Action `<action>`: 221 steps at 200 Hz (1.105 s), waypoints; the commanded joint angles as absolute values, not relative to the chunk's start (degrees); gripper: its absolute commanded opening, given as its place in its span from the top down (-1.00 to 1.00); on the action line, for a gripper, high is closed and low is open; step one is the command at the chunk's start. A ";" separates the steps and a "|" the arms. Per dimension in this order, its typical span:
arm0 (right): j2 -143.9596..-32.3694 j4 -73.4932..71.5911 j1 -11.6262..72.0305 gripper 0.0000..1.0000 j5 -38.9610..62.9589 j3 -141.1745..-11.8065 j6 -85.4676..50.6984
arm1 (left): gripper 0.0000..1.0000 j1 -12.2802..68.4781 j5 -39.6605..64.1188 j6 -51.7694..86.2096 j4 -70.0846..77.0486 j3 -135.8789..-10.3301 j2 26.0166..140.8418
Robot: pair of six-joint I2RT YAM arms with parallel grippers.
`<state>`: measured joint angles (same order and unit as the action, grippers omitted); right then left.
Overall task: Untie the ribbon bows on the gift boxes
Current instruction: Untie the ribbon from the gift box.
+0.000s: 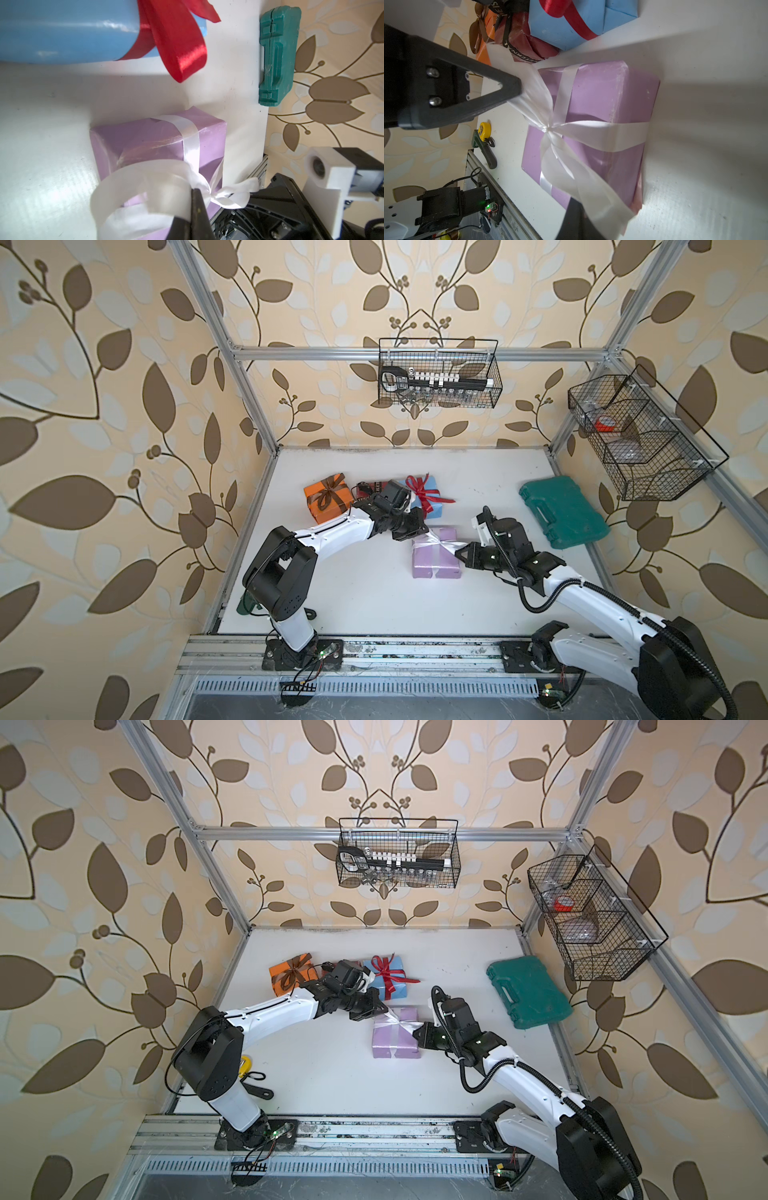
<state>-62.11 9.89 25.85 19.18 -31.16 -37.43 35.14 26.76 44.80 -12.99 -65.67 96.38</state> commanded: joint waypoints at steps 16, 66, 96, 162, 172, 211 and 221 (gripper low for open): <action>-61.75 13.47 24.13 1.00 17.94 -32.47 -36.51 | 1.00 34.11 25.22 42.27 -14.32 -64.55 92.40; -60.04 15.57 20.98 1.00 16.61 -32.08 -35.47 | 1.00 32.66 25.40 42.45 -14.51 -61.92 90.85; -59.29 16.82 19.01 1.00 16.19 -32.04 -34.50 | 1.00 30.33 25.37 42.05 -15.16 -60.31 89.00; -57.83 19.66 12.91 1.00 13.20 -32.61 -32.77 | 1.00 24.50 24.51 38.98 -18.74 -57.10 84.97; -57.64 19.78 11.51 1.00 13.27 -32.63 -32.61 | 1.00 23.64 24.43 38.53 -19.16 -56.19 84.32; -57.35 20.11 6.74 1.00 15.00 -32.94 -31.97 | 1.00 19.99 24.53 37.40 -20.65 -52.39 80.63; -57.19 20.36 5.91 1.00 14.90 -33.04 -31.64 | 1.00 18.99 24.52 37.10 -21.10 -51.50 79.84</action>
